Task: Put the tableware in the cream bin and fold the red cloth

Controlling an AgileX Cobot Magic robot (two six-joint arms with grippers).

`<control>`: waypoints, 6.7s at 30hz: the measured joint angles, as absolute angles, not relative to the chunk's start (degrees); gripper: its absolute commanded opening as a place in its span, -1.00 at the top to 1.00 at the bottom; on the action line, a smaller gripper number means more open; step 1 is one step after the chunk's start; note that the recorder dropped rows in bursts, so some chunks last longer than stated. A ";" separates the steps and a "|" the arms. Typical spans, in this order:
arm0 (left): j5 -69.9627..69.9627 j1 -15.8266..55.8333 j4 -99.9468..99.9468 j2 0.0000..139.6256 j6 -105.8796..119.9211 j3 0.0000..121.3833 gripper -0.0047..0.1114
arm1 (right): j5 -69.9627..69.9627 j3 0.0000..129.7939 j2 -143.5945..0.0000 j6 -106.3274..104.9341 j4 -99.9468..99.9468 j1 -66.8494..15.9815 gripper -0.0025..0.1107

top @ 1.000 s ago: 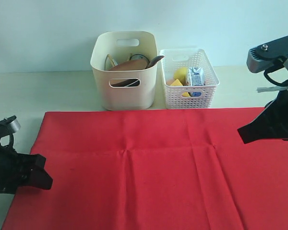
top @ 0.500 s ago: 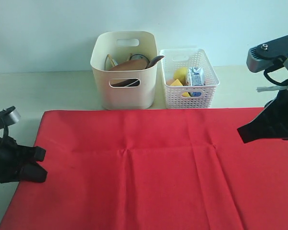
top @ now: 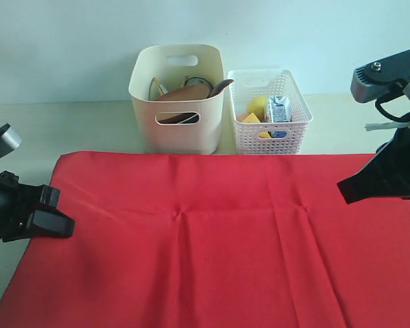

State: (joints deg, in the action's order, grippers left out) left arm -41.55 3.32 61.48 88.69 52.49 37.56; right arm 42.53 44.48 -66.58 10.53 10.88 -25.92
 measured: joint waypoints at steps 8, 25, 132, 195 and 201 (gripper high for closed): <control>-42.92 3.32 63.20 88.11 53.78 37.56 0.92 | 42.42 44.48 -66.58 10.53 10.88 -25.92 0.95; -46.40 -0.13 31.76 73.93 28.12 46.51 0.92 | 41.84 42.96 -85.99 13.56 11.57 -25.92 0.95; -37.30 48.50 41.15 108.68 37.53 70.83 -0.75 | 54.45 44.95 -78.12 19.44 24.02 -25.94 0.95; -50.41 59.87 20.43 109.56 26.95 55.98 0.92 | 45.70 44.95 -77.05 -20.40 -14.28 -25.94 -0.26; -50.52 59.87 19.97 109.26 26.95 55.73 0.92 | 43.52 44.95 -77.05 -25.00 -16.79 -25.94 -0.60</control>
State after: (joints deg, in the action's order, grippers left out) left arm -50.52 59.87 19.97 109.26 26.95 55.73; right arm 43.52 44.95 -77.05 -25.00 -16.79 -25.94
